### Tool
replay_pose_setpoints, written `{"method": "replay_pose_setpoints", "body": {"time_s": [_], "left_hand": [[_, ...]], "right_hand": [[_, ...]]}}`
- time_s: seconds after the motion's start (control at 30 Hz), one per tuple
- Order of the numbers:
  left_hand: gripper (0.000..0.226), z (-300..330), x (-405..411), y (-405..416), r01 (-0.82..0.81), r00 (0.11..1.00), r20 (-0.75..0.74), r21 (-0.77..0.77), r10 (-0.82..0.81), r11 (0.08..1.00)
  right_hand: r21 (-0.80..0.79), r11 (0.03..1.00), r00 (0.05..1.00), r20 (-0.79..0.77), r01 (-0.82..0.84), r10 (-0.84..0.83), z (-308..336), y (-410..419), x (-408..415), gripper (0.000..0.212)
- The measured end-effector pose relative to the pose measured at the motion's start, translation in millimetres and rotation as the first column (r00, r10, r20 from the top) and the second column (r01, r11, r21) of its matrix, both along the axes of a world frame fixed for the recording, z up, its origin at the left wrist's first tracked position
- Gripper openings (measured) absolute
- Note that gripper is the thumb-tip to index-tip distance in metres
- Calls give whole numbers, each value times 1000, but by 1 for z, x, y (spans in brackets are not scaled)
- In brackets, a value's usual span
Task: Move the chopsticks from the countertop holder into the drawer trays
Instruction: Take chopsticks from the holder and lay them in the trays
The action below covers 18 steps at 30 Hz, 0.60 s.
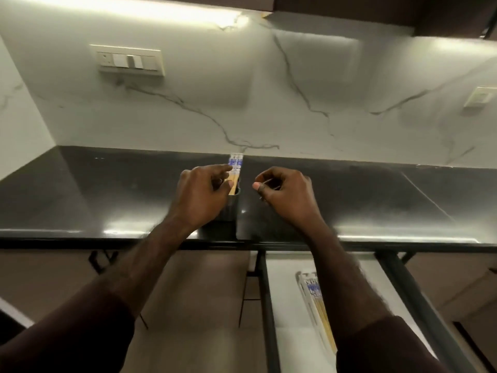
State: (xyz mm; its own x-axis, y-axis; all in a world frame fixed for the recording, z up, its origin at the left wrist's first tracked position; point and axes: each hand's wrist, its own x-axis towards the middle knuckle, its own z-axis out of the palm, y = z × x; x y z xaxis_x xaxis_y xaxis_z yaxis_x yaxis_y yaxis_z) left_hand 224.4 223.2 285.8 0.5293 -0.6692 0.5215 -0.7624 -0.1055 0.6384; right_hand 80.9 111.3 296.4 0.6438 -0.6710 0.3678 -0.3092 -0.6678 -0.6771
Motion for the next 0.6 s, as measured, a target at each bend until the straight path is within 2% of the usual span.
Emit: {"method": "replay_pose_setpoints", "body": {"time_s": [0.23,0.47,0.6], "left_hand": [[33,1,103,4,29,999,44,34,-31,999],[36,-22,144,-40,133,991,-1,59,-133,989],[37,-39,166,-77,202,979,3,125,-204,971]], "right_hand": [[36,999,999,-10,32,-32,-8,13,102,11],[67,993,995,-33,98,-96,-36,-19,144,12],[77,987,989,-56,139,-135,-50,-52,168,13]]}}
